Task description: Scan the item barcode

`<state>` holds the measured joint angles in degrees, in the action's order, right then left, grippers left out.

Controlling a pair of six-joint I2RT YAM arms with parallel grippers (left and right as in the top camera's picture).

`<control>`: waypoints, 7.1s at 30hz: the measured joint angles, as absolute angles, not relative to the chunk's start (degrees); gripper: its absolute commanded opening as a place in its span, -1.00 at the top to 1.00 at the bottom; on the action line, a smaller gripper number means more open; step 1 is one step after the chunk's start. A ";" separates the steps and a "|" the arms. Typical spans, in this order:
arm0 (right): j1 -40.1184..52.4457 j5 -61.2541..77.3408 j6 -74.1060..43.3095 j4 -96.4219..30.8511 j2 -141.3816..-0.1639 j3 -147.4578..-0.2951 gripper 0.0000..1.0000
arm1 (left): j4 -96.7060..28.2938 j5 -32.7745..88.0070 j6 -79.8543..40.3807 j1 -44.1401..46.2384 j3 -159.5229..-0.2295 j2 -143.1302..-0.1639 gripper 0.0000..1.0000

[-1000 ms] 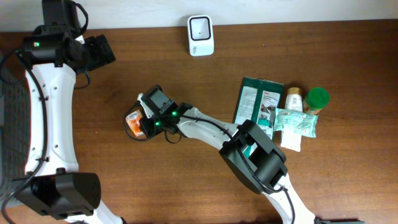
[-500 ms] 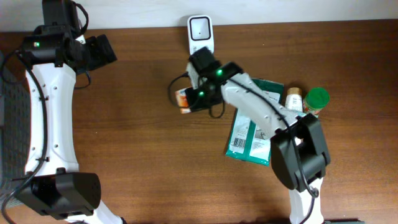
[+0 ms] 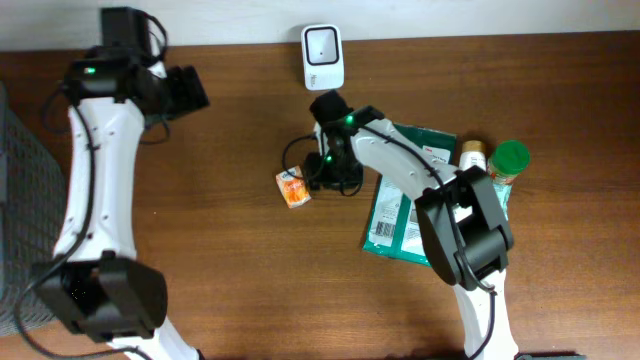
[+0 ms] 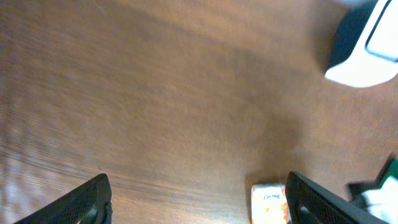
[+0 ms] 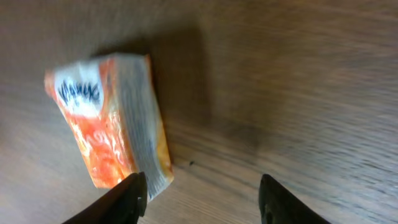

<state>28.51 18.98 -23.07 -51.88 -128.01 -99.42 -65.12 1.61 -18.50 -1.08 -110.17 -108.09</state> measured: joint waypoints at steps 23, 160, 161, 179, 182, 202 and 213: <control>31.81 23.46 -19.14 -46.70 -130.72 -99.31 0.69 | -63.99 2.04 -18.63 0.21 -108.53 -113.45 -0.93; 8.25 -0.01 -2.76 -95.81 -78.59 -133.40 -0.97 | -63.83 2.20 -18.65 0.21 -108.47 -115.85 -0.98; 7.03 0.27 -1.91 -93.10 -78.00 -131.72 -0.97 | -63.81 2.20 -18.65 0.21 -108.47 -115.85 -0.98; -2.50 9.37 10.70 11.31 -13.85 -10.26 -0.97 | -63.81 2.42 -18.65 0.21 -108.42 -115.87 -0.98; -1.02 9.43 10.72 13.04 -5.54 -1.17 -0.96 | -63.81 2.39 -18.65 0.21 -108.42 -115.87 -0.98; -0.64 9.41 10.66 -3.31 -0.69 -0.62 -0.97 | -63.83 2.39 -18.65 0.21 -108.42 -115.87 -0.98; -0.64 9.39 10.63 -3.31 -0.69 -0.62 -0.96 | -63.83 2.39 -18.65 0.21 -108.42 -115.87 -0.99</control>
<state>-0.64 9.39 10.63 -3.31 -0.69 -0.62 -63.83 2.39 -18.65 0.21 -108.42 -115.87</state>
